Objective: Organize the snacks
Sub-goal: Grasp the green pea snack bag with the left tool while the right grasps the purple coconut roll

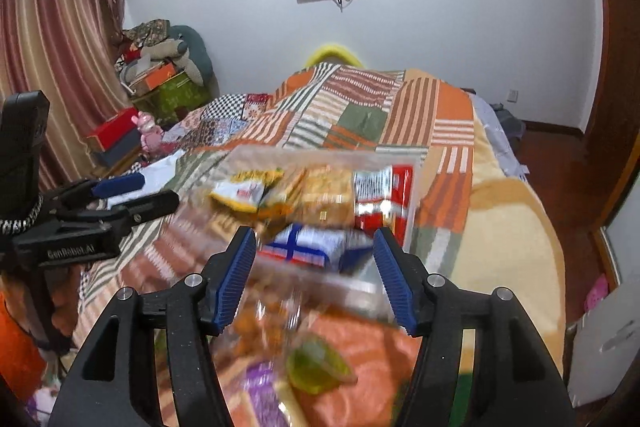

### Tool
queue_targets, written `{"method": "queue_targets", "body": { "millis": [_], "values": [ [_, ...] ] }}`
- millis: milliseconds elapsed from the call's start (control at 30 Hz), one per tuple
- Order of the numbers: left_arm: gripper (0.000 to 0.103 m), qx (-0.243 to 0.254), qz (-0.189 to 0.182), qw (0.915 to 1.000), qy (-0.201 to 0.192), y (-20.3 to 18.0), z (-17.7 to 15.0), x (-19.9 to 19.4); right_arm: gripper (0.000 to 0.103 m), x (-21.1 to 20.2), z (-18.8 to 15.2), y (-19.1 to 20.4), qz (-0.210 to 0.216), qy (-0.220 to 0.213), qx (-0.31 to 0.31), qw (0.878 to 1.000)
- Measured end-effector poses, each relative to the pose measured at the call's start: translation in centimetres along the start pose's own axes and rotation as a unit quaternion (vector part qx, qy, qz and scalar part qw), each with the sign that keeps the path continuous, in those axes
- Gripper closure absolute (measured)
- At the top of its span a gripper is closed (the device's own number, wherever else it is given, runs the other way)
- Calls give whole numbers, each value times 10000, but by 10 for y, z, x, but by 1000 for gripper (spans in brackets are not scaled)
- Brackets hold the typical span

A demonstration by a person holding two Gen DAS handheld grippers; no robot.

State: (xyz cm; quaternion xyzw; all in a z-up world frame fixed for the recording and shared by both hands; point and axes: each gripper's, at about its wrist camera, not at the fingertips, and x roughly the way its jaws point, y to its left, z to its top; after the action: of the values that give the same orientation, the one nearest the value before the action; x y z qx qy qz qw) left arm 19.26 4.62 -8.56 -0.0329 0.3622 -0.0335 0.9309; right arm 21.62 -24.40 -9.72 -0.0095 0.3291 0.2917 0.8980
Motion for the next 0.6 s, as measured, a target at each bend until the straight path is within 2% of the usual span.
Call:
{"method": "queue_targets", "body": {
  "millis": [167, 333, 600],
  "values": [
    [19, 4, -24, 9998, 222, 1, -30, -10, 45, -6, -24, 6, -66, 204, -138, 9997],
    [18, -95, -111, 9981, 607, 1, -63, -5, 45, -11, -45, 9, -11, 369, -136, 9992],
    [18, -268, -314, 9932, 1090, -5, -104, 9, 45, 4, -80, 14, 162, 988, -127, 9949]
  ]
}}
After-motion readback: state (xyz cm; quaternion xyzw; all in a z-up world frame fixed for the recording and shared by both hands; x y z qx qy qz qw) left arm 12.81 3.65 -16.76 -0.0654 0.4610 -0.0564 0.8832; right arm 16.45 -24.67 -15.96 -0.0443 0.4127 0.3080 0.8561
